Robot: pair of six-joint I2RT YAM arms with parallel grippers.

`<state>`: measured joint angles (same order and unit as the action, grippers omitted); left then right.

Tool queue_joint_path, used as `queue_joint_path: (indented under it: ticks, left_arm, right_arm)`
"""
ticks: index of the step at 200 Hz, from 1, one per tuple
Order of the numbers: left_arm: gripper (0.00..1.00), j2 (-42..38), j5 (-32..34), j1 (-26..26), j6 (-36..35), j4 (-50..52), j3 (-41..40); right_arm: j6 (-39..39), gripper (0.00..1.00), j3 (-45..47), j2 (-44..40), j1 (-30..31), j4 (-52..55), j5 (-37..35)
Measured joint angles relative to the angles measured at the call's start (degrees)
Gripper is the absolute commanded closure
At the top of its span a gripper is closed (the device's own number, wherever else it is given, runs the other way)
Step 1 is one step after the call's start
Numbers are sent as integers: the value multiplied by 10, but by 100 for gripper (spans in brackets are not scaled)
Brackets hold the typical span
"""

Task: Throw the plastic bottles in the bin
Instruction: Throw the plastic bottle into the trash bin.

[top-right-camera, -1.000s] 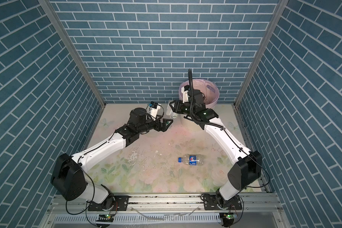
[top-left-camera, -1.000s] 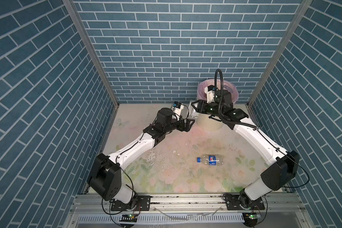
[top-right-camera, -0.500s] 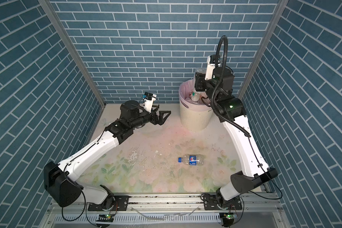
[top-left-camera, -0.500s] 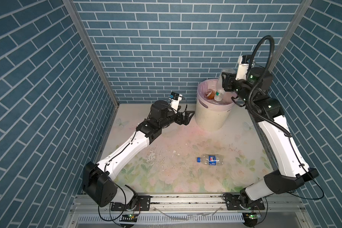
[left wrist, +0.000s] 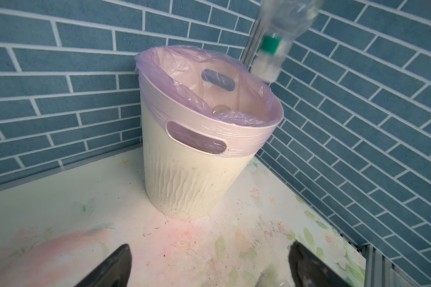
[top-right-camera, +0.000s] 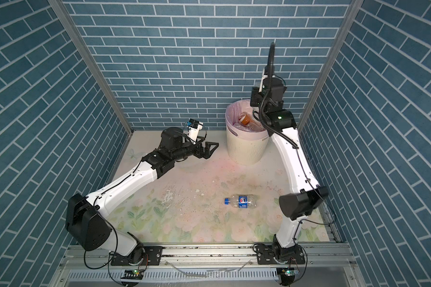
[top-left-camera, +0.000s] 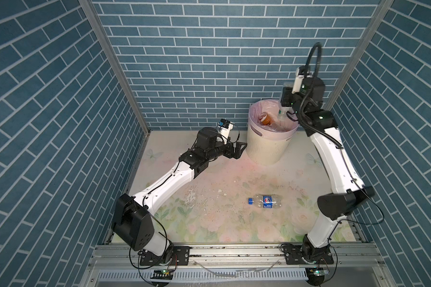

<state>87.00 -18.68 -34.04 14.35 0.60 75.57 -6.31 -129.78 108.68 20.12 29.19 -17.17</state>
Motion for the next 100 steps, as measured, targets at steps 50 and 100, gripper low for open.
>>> queue_joint_path:
  ticks: [50,100]
  left_arm:
    - [1,0,-3,0,3,2,-6]
    - [1,0,-5,-5,9,8,-13]
  right_arm:
    - [-10,14,-2,25,-2,68,23]
    - [-14,9,1,-90,-1,52,31]
